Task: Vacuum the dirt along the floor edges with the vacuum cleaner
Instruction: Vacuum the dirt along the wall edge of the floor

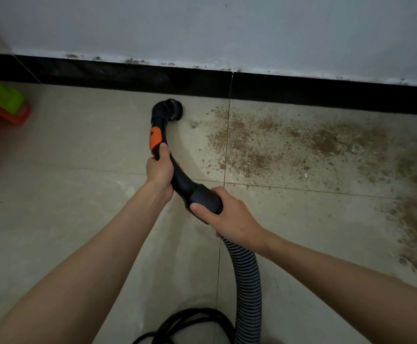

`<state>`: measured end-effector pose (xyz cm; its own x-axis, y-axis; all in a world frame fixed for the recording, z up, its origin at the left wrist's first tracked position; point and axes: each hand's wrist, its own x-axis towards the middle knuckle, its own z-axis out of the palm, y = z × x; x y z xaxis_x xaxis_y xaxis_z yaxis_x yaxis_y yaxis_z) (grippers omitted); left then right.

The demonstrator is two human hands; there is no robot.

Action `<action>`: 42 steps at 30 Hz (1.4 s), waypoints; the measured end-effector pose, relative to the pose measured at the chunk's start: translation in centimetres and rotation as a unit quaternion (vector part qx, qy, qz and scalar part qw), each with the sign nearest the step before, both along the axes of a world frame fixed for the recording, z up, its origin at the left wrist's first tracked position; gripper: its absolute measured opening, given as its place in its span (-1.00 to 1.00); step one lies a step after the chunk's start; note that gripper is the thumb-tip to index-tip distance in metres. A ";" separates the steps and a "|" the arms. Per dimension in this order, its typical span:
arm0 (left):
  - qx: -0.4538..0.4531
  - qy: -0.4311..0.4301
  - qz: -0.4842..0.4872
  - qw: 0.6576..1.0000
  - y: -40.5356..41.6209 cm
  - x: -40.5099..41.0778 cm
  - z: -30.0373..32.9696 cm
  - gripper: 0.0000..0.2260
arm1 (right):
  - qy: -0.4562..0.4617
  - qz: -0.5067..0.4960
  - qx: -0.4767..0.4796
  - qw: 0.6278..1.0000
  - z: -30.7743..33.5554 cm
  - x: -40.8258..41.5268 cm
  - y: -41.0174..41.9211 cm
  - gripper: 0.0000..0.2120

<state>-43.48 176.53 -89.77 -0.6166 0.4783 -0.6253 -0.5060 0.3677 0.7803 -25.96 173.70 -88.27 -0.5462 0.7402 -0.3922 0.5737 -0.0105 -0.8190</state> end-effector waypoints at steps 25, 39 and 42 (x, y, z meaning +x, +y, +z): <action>-0.044 0.039 -0.183 0.981 8.4 8.9 1.4 -0.50 | 0.041 -0.158 -0.025 0.986 0.0 8.8 5.2 -0.67; -0.070 0.134 -0.108 0.983 5.6 3.9 3.0 -0.50 | 0.133 -0.112 -0.072 0.982 0.5 4.1 2.9 -0.73; -0.095 0.135 -0.086 0.982 3.3 1.3 2.7 -0.47 | 0.122 -0.078 -0.083 0.986 0.5 2.0 1.4 -0.70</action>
<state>-42.22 179.78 -87.06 -0.6934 0.4801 -0.5373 -0.2071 0.5814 0.7868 -23.94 175.10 -87.80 -0.5238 0.7590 -0.3868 0.3408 -0.2294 -0.9117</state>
